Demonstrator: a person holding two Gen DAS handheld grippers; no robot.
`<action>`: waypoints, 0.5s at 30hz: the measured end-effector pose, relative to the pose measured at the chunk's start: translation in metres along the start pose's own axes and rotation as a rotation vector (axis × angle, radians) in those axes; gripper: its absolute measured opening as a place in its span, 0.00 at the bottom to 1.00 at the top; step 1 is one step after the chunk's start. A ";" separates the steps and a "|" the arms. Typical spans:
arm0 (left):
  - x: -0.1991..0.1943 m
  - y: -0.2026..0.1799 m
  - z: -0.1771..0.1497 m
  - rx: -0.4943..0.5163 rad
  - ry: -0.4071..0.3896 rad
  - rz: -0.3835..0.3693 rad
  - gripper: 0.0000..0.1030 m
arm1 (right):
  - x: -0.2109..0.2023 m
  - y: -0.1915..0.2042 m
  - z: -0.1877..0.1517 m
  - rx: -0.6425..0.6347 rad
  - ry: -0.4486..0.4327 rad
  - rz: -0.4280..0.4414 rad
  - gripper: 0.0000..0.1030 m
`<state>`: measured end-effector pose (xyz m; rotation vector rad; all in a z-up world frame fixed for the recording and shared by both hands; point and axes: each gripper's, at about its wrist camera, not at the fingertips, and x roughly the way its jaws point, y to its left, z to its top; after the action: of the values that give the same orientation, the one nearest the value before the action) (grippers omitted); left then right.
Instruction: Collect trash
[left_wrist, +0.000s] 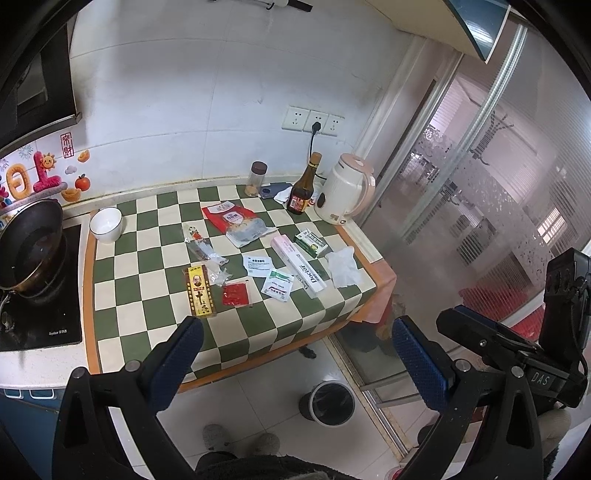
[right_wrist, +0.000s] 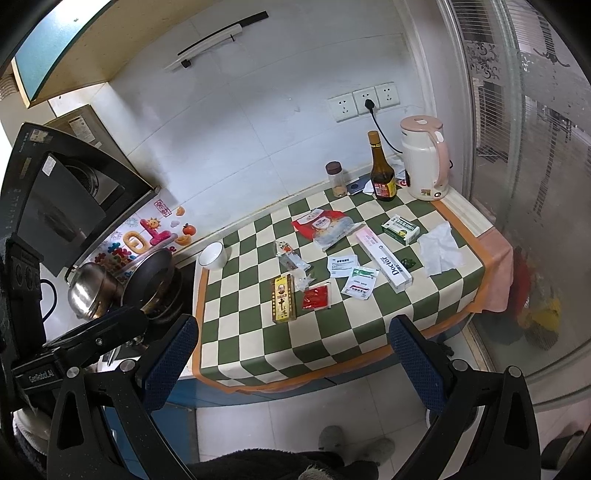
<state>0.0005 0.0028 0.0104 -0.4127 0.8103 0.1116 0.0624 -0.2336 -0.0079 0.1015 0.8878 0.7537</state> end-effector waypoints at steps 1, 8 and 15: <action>0.000 0.000 0.000 0.001 0.001 0.001 1.00 | 0.000 0.000 0.000 0.001 0.000 0.001 1.00; 0.000 0.001 0.004 -0.001 -0.001 0.003 1.00 | 0.000 -0.001 -0.002 0.004 -0.001 -0.001 1.00; 0.000 0.001 0.003 -0.002 -0.003 0.004 1.00 | 0.000 -0.002 -0.001 0.004 -0.001 0.000 1.00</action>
<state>0.0020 0.0045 0.0119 -0.4126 0.8082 0.1170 0.0625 -0.2352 -0.0096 0.1054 0.8880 0.7516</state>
